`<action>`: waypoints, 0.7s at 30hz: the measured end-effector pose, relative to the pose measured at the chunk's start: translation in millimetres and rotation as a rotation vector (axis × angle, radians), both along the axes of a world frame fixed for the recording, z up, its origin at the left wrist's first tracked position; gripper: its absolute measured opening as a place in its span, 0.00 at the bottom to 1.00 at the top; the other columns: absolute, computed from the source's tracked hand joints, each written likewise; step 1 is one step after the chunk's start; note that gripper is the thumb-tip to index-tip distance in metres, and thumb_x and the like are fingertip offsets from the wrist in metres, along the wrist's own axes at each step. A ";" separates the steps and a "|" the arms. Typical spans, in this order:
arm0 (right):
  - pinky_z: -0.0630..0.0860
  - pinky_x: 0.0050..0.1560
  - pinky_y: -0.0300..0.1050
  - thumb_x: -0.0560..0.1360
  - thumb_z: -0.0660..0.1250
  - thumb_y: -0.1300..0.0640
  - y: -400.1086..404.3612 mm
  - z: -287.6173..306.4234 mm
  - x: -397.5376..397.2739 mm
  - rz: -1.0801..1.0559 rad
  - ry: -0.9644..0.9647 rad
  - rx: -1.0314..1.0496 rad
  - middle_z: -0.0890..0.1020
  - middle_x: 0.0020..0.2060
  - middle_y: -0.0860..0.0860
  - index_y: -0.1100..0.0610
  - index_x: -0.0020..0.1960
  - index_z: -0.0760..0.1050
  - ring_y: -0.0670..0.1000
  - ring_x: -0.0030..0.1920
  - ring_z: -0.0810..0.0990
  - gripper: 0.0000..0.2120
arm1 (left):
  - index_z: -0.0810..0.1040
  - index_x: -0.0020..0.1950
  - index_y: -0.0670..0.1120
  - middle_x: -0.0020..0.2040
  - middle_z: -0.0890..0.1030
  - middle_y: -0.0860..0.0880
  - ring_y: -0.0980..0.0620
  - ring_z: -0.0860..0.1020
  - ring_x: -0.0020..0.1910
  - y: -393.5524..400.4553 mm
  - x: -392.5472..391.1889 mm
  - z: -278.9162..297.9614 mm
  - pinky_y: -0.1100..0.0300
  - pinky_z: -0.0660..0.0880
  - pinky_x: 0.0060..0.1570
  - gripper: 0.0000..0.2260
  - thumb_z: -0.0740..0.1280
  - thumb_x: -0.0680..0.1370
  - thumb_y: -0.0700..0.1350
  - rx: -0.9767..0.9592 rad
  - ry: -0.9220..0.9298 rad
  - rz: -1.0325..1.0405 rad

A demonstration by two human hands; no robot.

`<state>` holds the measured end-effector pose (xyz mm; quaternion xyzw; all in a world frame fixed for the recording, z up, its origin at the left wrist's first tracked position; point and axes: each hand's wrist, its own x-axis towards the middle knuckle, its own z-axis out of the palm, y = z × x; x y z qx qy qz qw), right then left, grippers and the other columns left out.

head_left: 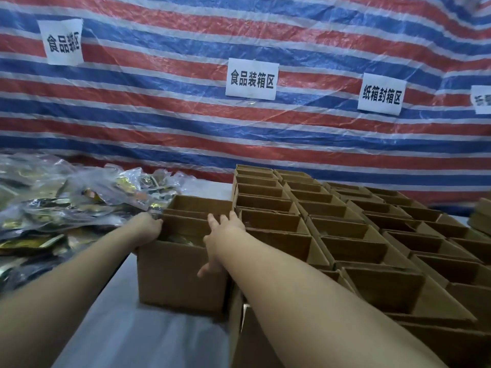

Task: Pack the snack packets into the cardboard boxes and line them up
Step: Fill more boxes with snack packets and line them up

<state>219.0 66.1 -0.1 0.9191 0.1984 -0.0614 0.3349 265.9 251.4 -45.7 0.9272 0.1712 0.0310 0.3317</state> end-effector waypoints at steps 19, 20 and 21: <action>0.50 0.78 0.67 0.76 0.60 0.28 -9.3 9.0 29.4 0.079 0.005 0.079 0.45 0.81 0.60 0.51 0.81 0.57 0.65 0.80 0.48 0.43 | 0.70 0.66 0.40 0.53 0.78 0.41 0.42 0.79 0.48 -2.9 17.1 19.7 0.54 0.78 0.37 0.24 0.62 0.80 0.59 0.011 -0.038 -0.011; 0.52 0.78 0.67 0.75 0.60 0.27 -13.9 12.9 24.2 0.090 -0.015 0.148 0.49 0.81 0.61 0.51 0.80 0.59 0.66 0.80 0.51 0.42 | 0.68 0.70 0.39 0.58 0.78 0.39 0.40 0.79 0.53 -4.9 12.2 25.1 0.51 0.79 0.45 0.28 0.63 0.80 0.59 0.031 -0.110 -0.009; 0.56 0.77 0.67 0.75 0.59 0.28 -20.8 18.4 17.4 0.108 -0.049 0.264 0.55 0.80 0.61 0.52 0.78 0.64 0.65 0.78 0.56 0.40 | 0.67 0.72 0.40 0.59 0.78 0.38 0.40 0.79 0.54 -9.3 6.0 32.3 0.48 0.79 0.51 0.29 0.64 0.79 0.58 0.033 -0.204 -0.006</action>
